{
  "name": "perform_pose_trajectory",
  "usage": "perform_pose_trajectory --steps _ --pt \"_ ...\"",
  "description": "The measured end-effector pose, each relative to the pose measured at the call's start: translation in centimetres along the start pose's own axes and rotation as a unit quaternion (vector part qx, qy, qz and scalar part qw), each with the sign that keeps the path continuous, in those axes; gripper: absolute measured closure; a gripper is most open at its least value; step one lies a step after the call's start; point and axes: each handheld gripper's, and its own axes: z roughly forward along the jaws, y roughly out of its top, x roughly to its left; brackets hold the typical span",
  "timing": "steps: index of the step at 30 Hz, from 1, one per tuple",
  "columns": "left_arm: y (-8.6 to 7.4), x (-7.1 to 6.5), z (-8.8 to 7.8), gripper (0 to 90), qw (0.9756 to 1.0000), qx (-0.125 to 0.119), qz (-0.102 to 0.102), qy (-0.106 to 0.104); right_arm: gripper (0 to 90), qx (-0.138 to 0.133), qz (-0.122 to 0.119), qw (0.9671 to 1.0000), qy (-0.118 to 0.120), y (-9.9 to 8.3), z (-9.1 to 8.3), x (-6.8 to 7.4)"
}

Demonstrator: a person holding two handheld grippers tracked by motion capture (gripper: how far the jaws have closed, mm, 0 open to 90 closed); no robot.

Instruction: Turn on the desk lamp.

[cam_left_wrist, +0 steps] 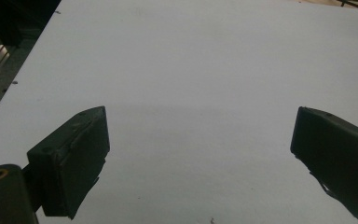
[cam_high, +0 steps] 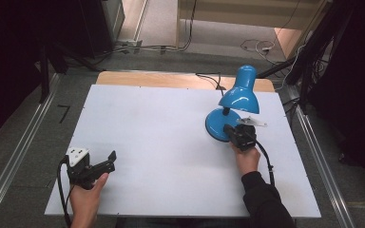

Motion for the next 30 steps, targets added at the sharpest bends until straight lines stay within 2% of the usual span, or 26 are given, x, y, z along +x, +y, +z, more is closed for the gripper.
perform_pose_trajectory --steps 11,14,18,30 --pt "0.0 0.01 -0.01 5.2 1.0 0.0 0.0 0.0 87.7 0.004 -0.002 1.0 -0.001 -0.05 0.05 0.12" --pt "0.0 0.02 -0.01 5.2 1.0 0.0 0.0 0.0 87.7 -0.002 -0.011 0.9999 -0.002 -0.37 -0.05 0.5" --pt "-0.01 0.02 -0.03 5.2 1.0 0.0 0.0 -0.001 87.7 -0.006 -0.003 1.0 0.003 -0.46 -0.05 0.41" --pt "-0.03 0.1 -0.01 5.2 1.0 0.001 -0.004 -0.002 87.7 -0.003 -0.003 1.0 0.005 -0.4 -0.09 0.3"
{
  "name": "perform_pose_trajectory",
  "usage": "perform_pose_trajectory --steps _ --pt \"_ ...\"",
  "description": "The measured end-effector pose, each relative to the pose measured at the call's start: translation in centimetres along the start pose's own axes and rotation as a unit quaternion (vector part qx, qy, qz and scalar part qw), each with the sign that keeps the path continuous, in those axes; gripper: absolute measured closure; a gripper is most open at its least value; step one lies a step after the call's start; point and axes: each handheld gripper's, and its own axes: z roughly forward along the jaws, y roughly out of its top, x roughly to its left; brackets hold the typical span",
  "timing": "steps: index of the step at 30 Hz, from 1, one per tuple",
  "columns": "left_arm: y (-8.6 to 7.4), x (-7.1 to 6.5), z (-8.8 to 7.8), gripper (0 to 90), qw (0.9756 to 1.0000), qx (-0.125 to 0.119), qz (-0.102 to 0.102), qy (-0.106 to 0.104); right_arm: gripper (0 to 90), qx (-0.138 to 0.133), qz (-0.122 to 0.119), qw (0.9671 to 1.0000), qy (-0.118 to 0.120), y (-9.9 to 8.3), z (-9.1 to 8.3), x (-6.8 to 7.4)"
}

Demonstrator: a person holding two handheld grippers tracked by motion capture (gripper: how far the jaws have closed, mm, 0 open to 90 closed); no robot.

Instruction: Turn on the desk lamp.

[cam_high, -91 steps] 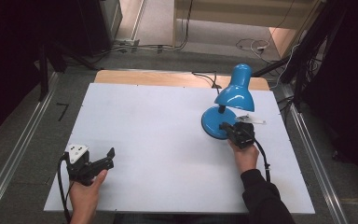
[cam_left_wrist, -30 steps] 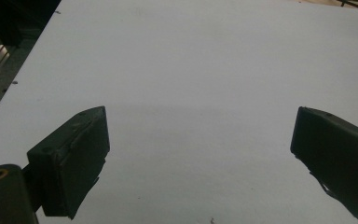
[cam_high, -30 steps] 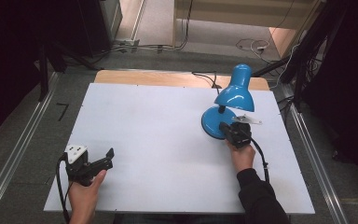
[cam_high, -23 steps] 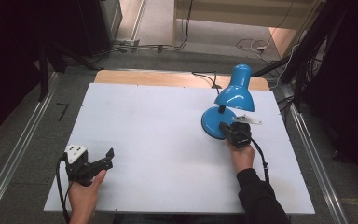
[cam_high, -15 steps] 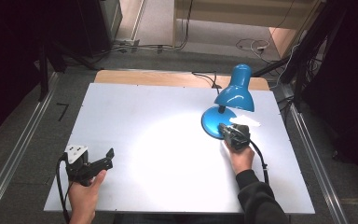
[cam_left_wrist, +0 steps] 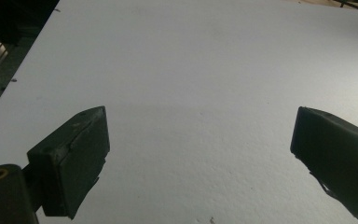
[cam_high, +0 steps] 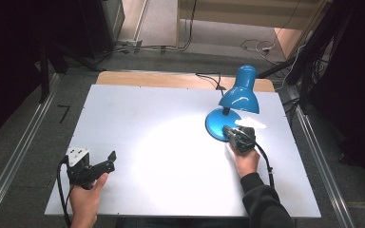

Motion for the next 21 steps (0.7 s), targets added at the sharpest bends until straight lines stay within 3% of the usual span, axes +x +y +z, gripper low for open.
perform_pose_trajectory --steps 4,8,15,21 --pt "0.0 0.0 0.0 5.2 1.0 -0.001 -0.001 0.0 87.0 0.003 0.0 1.0 0.0 0.0 -0.1 -0.2" --pt "0.0 0.0 0.0 5.2 1.0 0.001 0.0 -0.001 76.6 0.004 0.003 1.0 0.004 0.1 -0.2 -0.4" --pt "0.0 0.1 0.1 5.3 1.0 0.0 -0.001 -0.001 46.5 0.007 0.021 0.9997 0.008 0.2 -0.4 -0.9" --pt "0.0 0.0 0.1 5.2 1.0 0.001 -0.001 -0.001 39.0 0.003 0.028 0.9995 0.012 0.4 -1.0 -1.2"
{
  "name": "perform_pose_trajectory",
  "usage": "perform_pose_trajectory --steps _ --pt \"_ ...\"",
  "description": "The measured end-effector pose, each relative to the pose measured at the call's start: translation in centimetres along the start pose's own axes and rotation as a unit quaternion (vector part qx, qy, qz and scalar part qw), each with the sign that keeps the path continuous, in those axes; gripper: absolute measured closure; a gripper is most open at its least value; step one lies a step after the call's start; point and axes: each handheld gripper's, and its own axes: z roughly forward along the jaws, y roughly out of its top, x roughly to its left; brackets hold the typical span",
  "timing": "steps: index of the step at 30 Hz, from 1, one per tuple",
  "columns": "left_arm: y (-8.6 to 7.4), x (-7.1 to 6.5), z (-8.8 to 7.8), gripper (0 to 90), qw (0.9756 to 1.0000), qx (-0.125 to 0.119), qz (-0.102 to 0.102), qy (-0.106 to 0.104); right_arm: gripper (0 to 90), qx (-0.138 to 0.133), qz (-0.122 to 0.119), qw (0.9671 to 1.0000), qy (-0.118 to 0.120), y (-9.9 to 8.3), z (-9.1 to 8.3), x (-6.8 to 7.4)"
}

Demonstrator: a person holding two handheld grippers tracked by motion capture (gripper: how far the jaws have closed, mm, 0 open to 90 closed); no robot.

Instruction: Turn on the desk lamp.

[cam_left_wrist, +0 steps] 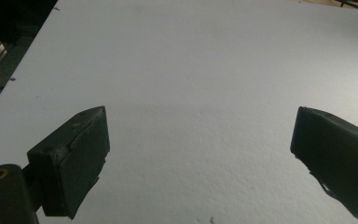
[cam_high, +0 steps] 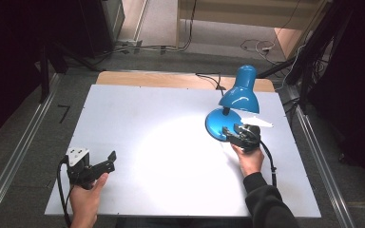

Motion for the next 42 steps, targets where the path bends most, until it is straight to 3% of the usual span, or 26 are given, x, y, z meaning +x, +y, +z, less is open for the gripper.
perform_pose_trajectory --steps 12,23,42 --pt "0.0 0.1 0.0 5.2 1.0 0.0 -0.001 0.001 30.8 -0.001 0.005 0.9999 0.012 0.3 -1.1 0.0" --pt "0.0 0.1 0.0 5.3 1.0 0.0 -0.001 0.0 29.8 -0.003 -0.005 0.9999 0.015 0.1 -2.2 0.1" --pt "-0.1 0.2 0.0 5.3 1.0 -0.001 -0.006 -0.001 27.8 0.004 -0.02 0.9998 0.007 -1.4 -4.8 -1.6"
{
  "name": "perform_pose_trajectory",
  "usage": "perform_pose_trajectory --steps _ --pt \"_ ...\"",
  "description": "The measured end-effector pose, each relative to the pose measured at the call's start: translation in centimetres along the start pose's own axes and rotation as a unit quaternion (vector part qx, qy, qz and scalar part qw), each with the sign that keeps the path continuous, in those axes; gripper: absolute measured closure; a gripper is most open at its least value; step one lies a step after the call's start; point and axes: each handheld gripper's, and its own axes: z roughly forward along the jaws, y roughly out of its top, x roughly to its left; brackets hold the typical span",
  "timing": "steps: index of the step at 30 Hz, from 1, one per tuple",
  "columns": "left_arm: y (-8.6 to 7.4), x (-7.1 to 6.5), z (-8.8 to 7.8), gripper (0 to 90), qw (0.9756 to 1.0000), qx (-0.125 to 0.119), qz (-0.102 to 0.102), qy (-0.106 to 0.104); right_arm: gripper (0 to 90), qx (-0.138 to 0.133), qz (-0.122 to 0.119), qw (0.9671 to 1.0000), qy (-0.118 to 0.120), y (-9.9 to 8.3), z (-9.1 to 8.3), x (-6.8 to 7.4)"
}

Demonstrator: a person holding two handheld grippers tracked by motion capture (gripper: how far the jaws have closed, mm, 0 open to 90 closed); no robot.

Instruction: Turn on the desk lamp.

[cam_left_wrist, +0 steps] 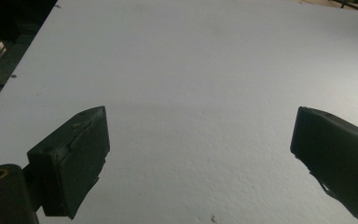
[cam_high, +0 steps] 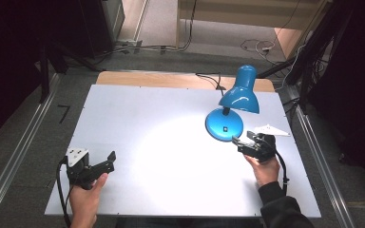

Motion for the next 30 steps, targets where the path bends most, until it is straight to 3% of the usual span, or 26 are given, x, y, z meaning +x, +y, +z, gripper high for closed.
perform_pose_trajectory --steps 30 --pt "-0.1 0.2 -0.1 5.3 1.0 0.003 -0.006 0.001 27.9 0.001 0.011 0.9999 -0.01 -3.2 -4.0 -2.4"
